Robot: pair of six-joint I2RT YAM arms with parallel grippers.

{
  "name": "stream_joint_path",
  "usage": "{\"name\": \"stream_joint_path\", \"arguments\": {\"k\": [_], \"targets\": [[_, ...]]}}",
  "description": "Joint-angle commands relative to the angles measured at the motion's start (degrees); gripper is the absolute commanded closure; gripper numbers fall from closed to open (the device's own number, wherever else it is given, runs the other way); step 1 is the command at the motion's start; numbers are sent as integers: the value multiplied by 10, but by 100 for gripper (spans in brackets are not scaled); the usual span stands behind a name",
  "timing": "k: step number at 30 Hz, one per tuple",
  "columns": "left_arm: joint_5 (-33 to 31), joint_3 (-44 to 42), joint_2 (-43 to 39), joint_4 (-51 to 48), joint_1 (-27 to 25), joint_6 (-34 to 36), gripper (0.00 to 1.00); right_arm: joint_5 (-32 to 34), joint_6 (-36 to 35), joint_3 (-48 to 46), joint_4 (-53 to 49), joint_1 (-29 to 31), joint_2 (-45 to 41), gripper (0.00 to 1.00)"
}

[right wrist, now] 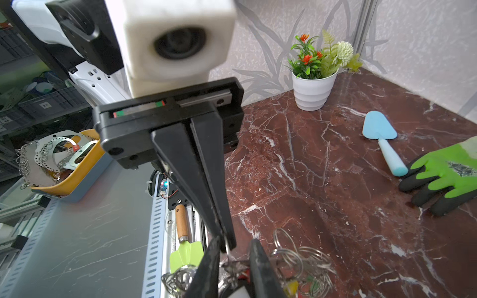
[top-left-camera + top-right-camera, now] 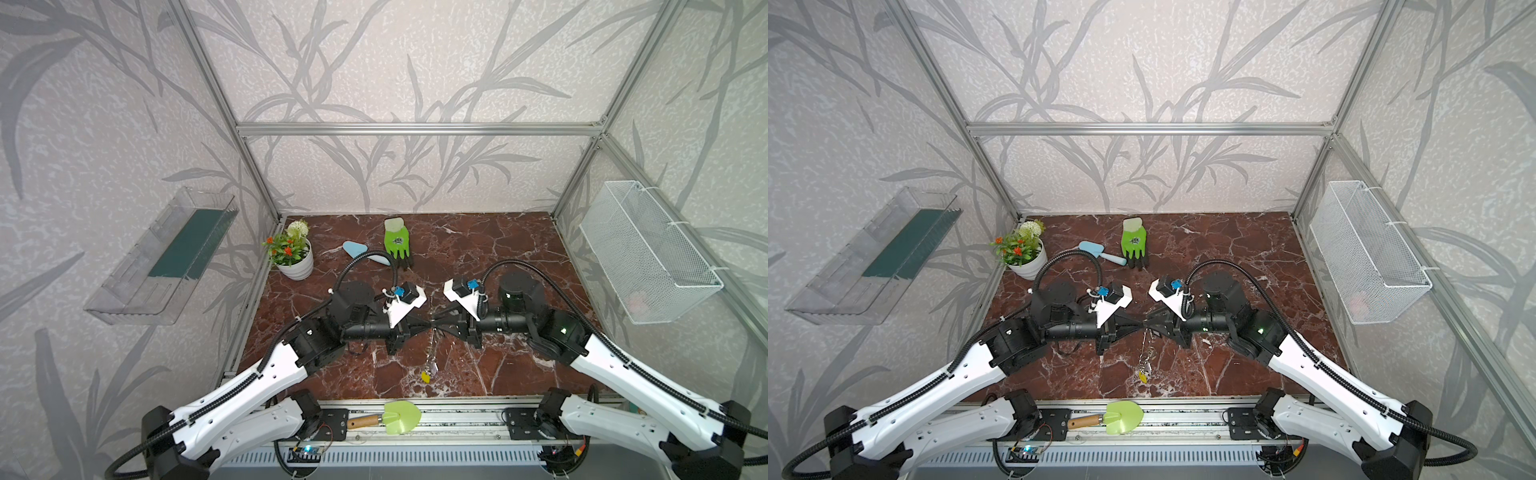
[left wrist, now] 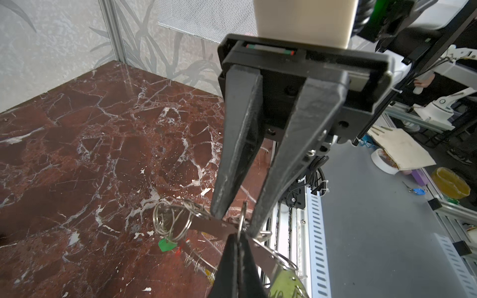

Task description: Put the keys on the keyring

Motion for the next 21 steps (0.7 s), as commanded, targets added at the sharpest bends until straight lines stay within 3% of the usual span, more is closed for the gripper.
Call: {"name": "stream_joint_path", "arguments": {"k": [1,12,21], "targets": [[-11,-9,-25,98,-2,-44,100,15,9,22,18,2,-17,65],[-39,-51,-61,164,-3,-79,100,159,51,27,-2,-10,-81,47],[-66,-100,-89,282,-3,-130,100,160,65,-3,-11,-20,-71,42]]}}
